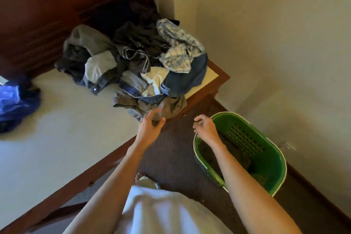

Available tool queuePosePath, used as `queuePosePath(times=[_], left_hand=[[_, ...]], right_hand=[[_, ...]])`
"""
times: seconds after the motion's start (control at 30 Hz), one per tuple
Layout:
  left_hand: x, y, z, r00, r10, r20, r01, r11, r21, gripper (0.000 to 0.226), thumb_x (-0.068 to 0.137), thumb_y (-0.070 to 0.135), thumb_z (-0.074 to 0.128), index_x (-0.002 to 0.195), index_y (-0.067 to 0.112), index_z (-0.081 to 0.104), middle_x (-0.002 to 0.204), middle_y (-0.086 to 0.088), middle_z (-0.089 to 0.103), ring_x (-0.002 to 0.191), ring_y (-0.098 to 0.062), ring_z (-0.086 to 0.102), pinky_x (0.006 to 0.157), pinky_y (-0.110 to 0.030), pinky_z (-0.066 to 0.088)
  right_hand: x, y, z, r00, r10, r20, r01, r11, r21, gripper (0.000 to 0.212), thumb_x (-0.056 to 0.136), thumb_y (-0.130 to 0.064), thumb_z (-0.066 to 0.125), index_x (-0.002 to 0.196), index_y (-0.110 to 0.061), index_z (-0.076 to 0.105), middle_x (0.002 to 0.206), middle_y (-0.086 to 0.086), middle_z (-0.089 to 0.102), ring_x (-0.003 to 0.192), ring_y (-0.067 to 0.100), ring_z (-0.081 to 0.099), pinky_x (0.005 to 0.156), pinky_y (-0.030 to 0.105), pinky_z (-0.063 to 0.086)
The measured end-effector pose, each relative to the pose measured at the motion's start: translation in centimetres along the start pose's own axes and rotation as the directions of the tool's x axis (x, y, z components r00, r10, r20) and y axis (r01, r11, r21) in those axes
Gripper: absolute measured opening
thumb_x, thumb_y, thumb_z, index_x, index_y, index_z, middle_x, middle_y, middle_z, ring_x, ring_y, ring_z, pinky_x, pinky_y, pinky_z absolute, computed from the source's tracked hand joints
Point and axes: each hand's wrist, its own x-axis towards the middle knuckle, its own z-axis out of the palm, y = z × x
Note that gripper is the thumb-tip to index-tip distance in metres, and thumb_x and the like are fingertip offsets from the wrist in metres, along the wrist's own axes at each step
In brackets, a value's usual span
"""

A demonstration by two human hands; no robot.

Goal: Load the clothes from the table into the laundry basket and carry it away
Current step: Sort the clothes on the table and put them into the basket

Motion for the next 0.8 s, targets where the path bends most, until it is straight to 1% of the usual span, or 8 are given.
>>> queuePosePath(times=[0.13,0.23,0.33,0.43,0.47,0.63,0.73,0.8], left_hand=[[1.8,-2.9,-4.8,0.996,0.009,-0.085,-0.010,1.000,-0.015,0.041,0.093,0.024,0.069,0.132,0.026,0.061,0.111,0.002,0.068,0.104,-0.017,0.065,0.083,-0.027,0.047],[3.5,-5.1,-9.3,0.990,0.042,-0.134,-0.047,0.998,-0.033,0.040,0.093,0.019,0.070,0.132,0.021,0.062,0.110,0.009,0.065,0.102,-0.008,0.059,0.091,-0.027,0.047],[5.2,-8.0,-13.6,0.979,0.065,-0.195,-0.069,0.998,-0.015,0.041,0.093,0.020,0.070,0.134,0.021,0.061,0.122,0.001,0.069,0.102,-0.011,0.063,0.093,-0.027,0.048],[5.8,-11.2,-17.8,0.969,-0.010,-0.248,0.004,1.000,-0.025,0.041,0.095,0.029,0.067,0.135,0.025,0.060,0.136,-0.003,0.063,0.120,-0.023,0.060,0.094,-0.029,0.043],[5.8,-12.4,-19.1,0.962,-0.045,-0.268,0.037,0.999,-0.035,0.041,0.095,0.031,0.067,0.135,0.025,0.059,0.137,-0.003,0.063,0.122,-0.024,0.059,0.096,-0.031,0.044],[4.3,-18.3,-23.7,0.890,-0.235,-0.391,0.190,0.970,-0.152,0.039,0.093,0.029,0.069,0.131,0.024,0.062,0.134,-0.002,0.064,0.120,-0.026,0.061,0.099,-0.038,0.048],[3.3,-20.6,-25.5,0.840,-0.311,-0.445,0.245,0.948,-0.201,0.036,0.093,0.029,0.069,0.129,0.023,0.064,0.134,0.000,0.064,0.120,-0.024,0.061,0.100,-0.037,0.048],[3.0,-21.8,-26.9,0.802,-0.351,-0.484,0.273,0.935,-0.226,0.035,0.092,0.027,0.070,0.126,0.022,0.065,0.131,-0.001,0.066,0.119,-0.024,0.061,0.098,-0.034,0.047]], right_hand=[[1.5,-7.0,4.5,0.981,-0.193,-0.011,0.192,0.980,-0.057,0.008,0.094,-0.015,0.062,0.097,-0.022,0.061,0.086,0.003,0.068,0.083,0.021,0.070,0.077,0.039,0.058],[2.8,-12.8,8.5,0.954,-0.299,0.015,0.300,0.950,-0.087,0.005,0.096,-0.015,0.059,0.100,-0.019,0.061,0.089,0.005,0.069,0.083,0.021,0.068,0.076,0.038,0.057],[4.1,-18.0,13.1,0.918,-0.394,0.047,0.397,0.913,-0.096,0.007,0.095,-0.013,0.058,0.099,-0.018,0.061,0.090,0.007,0.070,0.083,0.022,0.068,0.077,0.040,0.058],[4.8,-22.8,17.6,0.885,-0.460,0.072,0.465,0.877,-0.121,0.013,0.092,-0.007,0.060,0.104,-0.009,0.065,0.090,0.004,0.067,0.083,0.018,0.064,0.070,0.015,0.049],[5.0,-24.3,19.0,0.874,-0.479,0.083,0.486,0.863,-0.135,0.015,0.091,-0.006,0.061,0.105,-0.007,0.066,0.089,0.003,0.066,0.082,0.017,0.062,0.066,0.013,0.044],[7.8,-30.1,25.1,0.845,-0.522,0.111,0.534,0.823,-0.195,0.032,0.082,-0.020,0.075,0.111,-0.010,0.062,0.105,0.009,0.065,0.097,0.028,0.061,0.079,0.035,0.050],[10.5,-33.5,27.7,0.782,-0.622,0.046,0.594,0.719,-0.360,0.069,0.074,-0.037,0.084,0.129,-0.006,0.055,0.128,0.019,0.058,0.117,0.038,0.053,0.093,0.044,0.047],[12.2,-35.7,28.9,0.799,-0.601,0.028,0.539,0.694,-0.476,0.098,0.067,-0.054,0.084,0.142,-0.007,0.042,0.141,0.023,0.048,0.129,0.041,0.046,0.102,0.051,0.043]])
